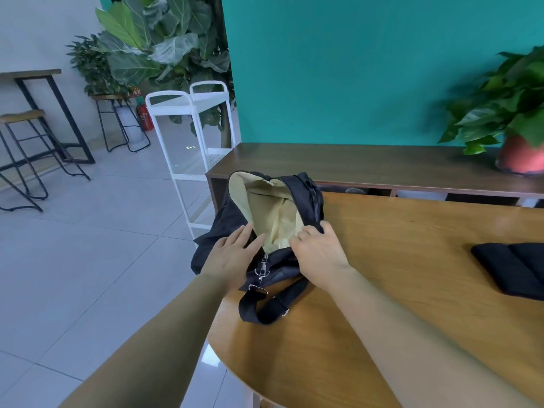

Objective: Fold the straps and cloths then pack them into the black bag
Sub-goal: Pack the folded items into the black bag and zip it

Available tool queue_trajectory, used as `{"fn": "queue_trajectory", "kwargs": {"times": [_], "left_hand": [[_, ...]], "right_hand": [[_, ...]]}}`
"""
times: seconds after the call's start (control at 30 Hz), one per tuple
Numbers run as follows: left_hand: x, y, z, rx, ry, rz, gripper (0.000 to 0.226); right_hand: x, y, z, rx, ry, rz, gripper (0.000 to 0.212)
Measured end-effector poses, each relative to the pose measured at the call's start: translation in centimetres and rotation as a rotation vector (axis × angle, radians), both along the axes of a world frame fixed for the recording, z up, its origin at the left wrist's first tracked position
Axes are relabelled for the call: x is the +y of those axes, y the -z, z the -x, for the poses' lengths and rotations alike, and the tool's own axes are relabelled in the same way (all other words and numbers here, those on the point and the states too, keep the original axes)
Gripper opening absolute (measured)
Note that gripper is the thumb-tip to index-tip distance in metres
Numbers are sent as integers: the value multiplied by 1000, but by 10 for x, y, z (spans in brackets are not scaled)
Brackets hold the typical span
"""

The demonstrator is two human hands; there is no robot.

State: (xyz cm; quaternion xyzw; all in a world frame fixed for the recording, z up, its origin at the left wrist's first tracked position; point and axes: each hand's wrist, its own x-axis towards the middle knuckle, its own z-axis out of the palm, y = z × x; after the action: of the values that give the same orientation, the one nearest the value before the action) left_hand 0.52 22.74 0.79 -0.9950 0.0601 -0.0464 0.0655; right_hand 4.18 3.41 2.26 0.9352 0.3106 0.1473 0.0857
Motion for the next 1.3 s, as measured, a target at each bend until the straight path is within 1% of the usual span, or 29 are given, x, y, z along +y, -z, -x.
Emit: {"fn": "queue_trajectory", "kwargs": {"times": [0.13,0.37,0.43,0.53,0.63,0.83,0.87,0.93,0.97,1.03,1.07,1.13,1.17,1.2,1.23,1.27,1.3], "left_hand": [[-35,2,2,-4,53,43,87],[-109,15,16,-17,170,16,89],[-130,18,21,-28,197,13,90],[-159,19,30,-24,241,8,91],[-183,15,39,-17,288,13,90],[-210,2,46,-49,373,5,83],[-212,-1,46,-58,389,-7,82],[-216,-6,44,-71,413,-26,80],[-217,-9,42,-76,423,-29,78],[-219,-14,36,-96,456,-31,73],[-219,-17,32,-112,479,-36,69],[-221,-21,23,-144,530,-43,63],[-222,-22,18,-138,549,-45,61],[-222,-22,14,-117,559,-47,59],[-222,-23,11,-91,567,-48,57],[-222,-24,9,-63,571,-50,53],[-221,-25,7,-42,570,-53,49]], "right_hand": [[-40,2,8,17,46,-12,32],[-118,3,44,45,118,-38,30],[-140,10,54,32,135,-64,27],[-168,15,72,-21,189,-113,15],[-192,12,90,-33,246,-117,25],[-226,10,112,-43,278,-137,32],[-230,8,115,-13,288,-129,29],[-234,1,119,64,295,-96,12],[-234,-3,119,106,294,-69,12],[-234,-10,117,142,278,-113,26],[-232,-14,114,127,256,-157,35],[-228,-21,102,72,213,-203,63],[-226,-24,94,69,199,-166,75],[-225,-25,86,80,200,-110,83],[-224,-24,79,105,208,-57,86],[-224,-21,73,134,221,-14,84],[-225,-19,68,162,241,7,76]]}}
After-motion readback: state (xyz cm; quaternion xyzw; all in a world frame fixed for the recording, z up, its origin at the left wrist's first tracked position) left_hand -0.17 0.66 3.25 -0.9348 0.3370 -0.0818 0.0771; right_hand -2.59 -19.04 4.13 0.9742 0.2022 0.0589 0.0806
